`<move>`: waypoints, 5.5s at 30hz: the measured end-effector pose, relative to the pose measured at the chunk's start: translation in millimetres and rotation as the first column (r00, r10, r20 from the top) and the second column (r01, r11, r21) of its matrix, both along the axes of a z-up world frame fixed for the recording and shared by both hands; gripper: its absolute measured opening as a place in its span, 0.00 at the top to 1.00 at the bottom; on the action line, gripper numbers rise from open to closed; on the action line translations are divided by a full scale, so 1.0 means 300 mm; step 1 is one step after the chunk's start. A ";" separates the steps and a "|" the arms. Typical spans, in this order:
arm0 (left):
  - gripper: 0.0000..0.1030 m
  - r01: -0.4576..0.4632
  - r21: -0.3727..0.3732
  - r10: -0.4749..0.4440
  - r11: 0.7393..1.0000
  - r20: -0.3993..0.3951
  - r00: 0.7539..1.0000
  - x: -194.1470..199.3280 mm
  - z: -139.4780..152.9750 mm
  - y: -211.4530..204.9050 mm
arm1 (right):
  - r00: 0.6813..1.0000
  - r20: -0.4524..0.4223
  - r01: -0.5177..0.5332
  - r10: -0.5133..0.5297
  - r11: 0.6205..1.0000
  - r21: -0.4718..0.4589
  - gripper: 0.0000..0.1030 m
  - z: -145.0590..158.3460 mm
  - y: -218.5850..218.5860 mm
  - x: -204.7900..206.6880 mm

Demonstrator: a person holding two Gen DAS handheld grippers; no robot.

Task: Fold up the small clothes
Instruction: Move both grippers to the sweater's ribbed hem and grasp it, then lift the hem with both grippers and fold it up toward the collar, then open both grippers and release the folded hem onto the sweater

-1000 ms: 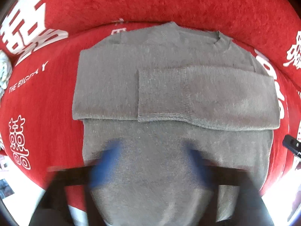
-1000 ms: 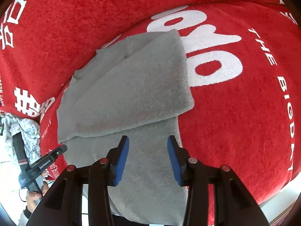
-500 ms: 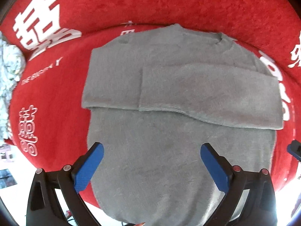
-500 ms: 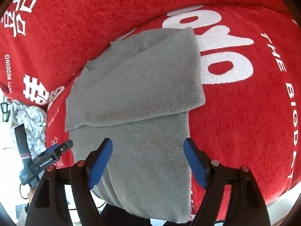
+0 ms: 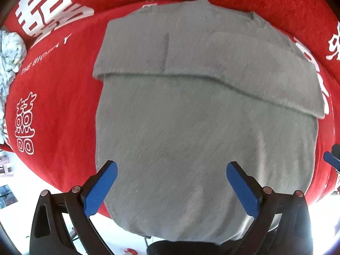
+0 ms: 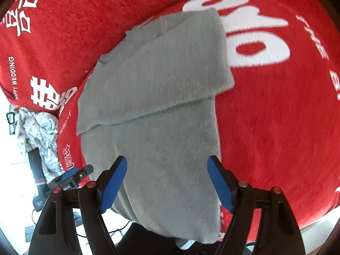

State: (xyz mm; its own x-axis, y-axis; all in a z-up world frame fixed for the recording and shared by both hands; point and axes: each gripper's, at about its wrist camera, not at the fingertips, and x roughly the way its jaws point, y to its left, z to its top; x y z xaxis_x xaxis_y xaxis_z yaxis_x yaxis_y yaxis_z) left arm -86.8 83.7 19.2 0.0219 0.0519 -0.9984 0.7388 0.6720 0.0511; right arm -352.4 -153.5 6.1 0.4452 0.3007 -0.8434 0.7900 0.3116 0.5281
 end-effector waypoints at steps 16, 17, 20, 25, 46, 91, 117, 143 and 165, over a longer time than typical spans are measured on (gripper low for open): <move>0.00 0.002 0.001 -0.002 1.000 -0.056 0.998 0.008 -0.090 0.315 | 0.999 -0.033 0.010 -0.008 0.997 0.078 0.22 -0.071 0.293 -0.092; 0.00 0.000 0.002 0.000 1.000 -0.060 0.998 -0.008 -0.088 0.340 | 0.999 -0.035 0.009 -0.006 0.996 0.086 0.22 -0.076 0.315 -0.106; 0.00 -0.010 0.003 0.010 1.000 -0.085 0.996 -0.009 -0.108 0.415 | 0.999 -0.048 -0.001 0.006 0.994 0.114 0.22 -0.104 0.368 -0.144; 0.00 -0.037 0.029 0.041 0.999 -0.153 0.987 -0.024 -0.178 0.557 | 0.995 -0.092 -0.020 0.037 0.982 0.187 0.22 -0.189 0.476 -0.231; 0.89 -0.071 -0.108 0.014 0.992 -0.454 0.891 -0.182 -0.286 0.638 | 0.998 -0.041 0.066 -0.057 0.952 0.298 0.88 -0.347 0.611 -0.362; 0.57 0.125 -0.195 -0.147 0.973 -0.100 0.984 0.272 -0.125 0.046 | 0.972 -0.155 -0.208 0.174 0.948 -0.239 0.40 -0.126 0.019 0.180; 0.93 0.132 -0.413 -0.069 0.901 0.164 0.984 0.550 0.219 -0.323 | 0.981 -0.054 -0.185 0.189 0.794 -0.579 0.94 0.236 -0.326 0.468; 0.44 -0.045 -0.193 0.089 0.980 0.225 0.970 0.729 -0.028 -0.323 | 0.997 -0.069 -0.054 0.028 0.911 -0.409 0.90 -0.051 -0.430 0.452; 0.31 -0.239 -0.105 0.238 0.965 -0.016 0.971 0.541 -0.044 0.097 | 0.998 0.017 0.069 -0.068 0.995 -0.070 0.46 -0.112 -0.212 0.122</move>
